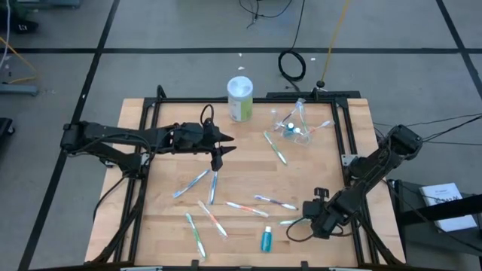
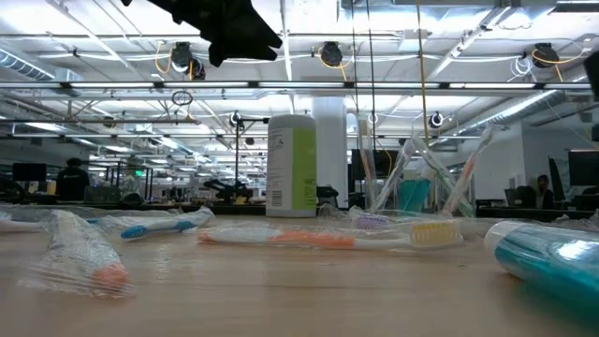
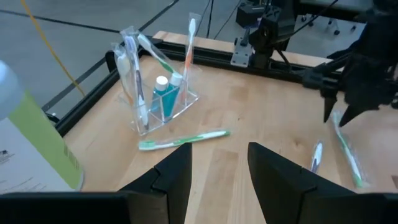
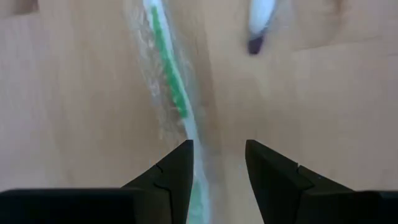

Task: Pick & Place toothbrushing station
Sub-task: Put the green toothbrush into the transparent organizer

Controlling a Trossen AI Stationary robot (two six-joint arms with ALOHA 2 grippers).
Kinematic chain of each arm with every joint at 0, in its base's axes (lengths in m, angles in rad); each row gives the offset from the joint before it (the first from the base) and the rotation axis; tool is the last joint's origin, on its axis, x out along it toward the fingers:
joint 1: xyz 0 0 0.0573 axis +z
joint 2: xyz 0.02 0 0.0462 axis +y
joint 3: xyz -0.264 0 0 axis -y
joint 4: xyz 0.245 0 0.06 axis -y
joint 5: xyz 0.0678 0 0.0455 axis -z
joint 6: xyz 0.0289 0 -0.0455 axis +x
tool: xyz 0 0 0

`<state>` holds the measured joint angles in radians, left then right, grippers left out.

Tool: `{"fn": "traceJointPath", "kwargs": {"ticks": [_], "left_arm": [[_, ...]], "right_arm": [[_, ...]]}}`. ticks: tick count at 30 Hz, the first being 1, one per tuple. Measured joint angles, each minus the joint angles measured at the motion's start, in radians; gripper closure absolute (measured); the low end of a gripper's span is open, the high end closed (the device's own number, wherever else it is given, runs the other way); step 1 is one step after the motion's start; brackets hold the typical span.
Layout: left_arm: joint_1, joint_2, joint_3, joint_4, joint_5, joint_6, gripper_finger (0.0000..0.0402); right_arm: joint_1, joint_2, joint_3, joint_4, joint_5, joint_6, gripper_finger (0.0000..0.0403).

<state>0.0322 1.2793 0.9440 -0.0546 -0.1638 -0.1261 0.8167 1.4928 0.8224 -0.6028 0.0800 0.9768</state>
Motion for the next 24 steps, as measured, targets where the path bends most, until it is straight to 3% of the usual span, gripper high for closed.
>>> {"fn": "traceJointPath", "kwargs": {"ticks": [9,18,24], "left_arm": [[-0.002,0.000,0.000,-0.001,0.000,0.000,0.0243],[-0.002,0.000,0.000,-0.001,0.000,0.014,0.0243],[-0.002,0.000,0.000,-0.001,0.000,0.017,0.0243]], "right_arm": [[0.002,0.010,-0.043,0.064,-0.003,-0.012,0.0275],[-0.001,0.006,-0.055,0.056,0.001,-0.146,0.0389],[-0.023,-0.044,-0.036,-0.031,0.001,-0.208,0.0392]]}}
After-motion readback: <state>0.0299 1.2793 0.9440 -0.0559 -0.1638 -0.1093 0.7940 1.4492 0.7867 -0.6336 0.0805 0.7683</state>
